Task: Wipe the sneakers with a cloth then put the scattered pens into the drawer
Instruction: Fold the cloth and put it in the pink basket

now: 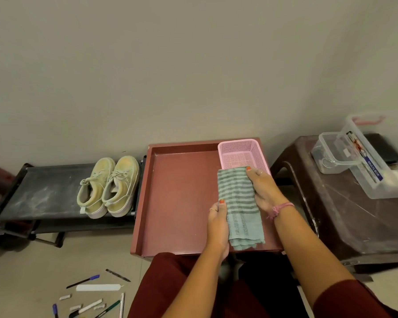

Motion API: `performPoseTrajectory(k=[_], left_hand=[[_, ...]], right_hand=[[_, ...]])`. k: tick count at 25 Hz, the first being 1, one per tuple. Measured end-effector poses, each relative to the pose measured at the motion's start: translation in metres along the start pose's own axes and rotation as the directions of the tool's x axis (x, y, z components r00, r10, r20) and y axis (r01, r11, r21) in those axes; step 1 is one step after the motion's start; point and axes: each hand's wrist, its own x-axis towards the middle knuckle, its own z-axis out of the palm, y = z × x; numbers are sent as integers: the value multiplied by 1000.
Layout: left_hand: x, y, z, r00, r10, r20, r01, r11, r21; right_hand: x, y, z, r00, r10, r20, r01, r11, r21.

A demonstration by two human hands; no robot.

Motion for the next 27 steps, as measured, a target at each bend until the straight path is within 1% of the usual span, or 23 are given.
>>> performPoseTrajectory(k=[2,4,5,7,9,11,13,14,15,16,17,19,20,21,22,23,24,25,26,27], left_hand=[[13,3,6,1000,-20,5,20,1000,-16],[25,9,11,999,-25,44,27,998,-60],[33,13,14,998,-27,64,32,996,-79],[46,18,21,994,-42,100,53,992,-112],[58,20,30,990,-67,126,83,988,-127],[70,17,39,990,-65,125,73,995,-63],[82,13,49,997,13,77,-20,995,94],[89,10,52,995,87,39,-93,973,211],[96,9,55,985,172,14,-166,922,350],[102,8,59,969,247,11,-223,851,476],[109,9,63,958,285,23,-246,783,571],[122,10,72,965,257,56,-224,691,688],[129,10,75,970,229,85,-216,639,738],[136,7,77,970,207,127,-224,561,797],[144,4,78,968,179,176,-239,437,867],[151,-1,78,969,135,207,-238,280,930],[156,-6,77,972,87,219,-229,114,967],[159,-11,76,975,44,216,-215,-24,976],[159,-14,76,975,23,220,-217,-96,971],[158,-17,76,971,4,241,-238,-133,962]], right_hand=[[8,-9,-7,991,53,126,-53,999,-7],[14,-17,-16,966,84,243,-87,996,-1],[17,-20,-19,957,94,273,-100,995,9],[31,-25,-26,957,100,272,-114,993,37],[52,-31,-29,978,76,192,-88,995,55],[81,-35,-31,999,6,35,-5,1000,-25],[112,-36,-32,990,-89,-108,67,980,-187],[124,-36,-31,980,-137,-147,94,959,-268],[135,-35,-30,970,-185,-157,124,933,-339],[144,-36,-27,960,-244,-136,168,894,-415],[152,-37,-25,946,-307,-103,217,837,-502],[166,-40,-22,910,-415,-29,280,663,-695],[172,-40,-22,897,-442,-1,282,575,-768],[178,-40,-23,891,-453,25,274,494,-825],[184,-39,-25,895,-443,57,256,405,-878],[190,-37,-27,911,-400,95,229,302,-925],[193,-33,-29,937,-324,133,196,173,-965],[196,-28,-31,959,-236,154,169,46,-985],[197,-23,-33,972,-171,159,150,-63,-987],[199,-19,-32,980,-132,150,132,-138,-982]])
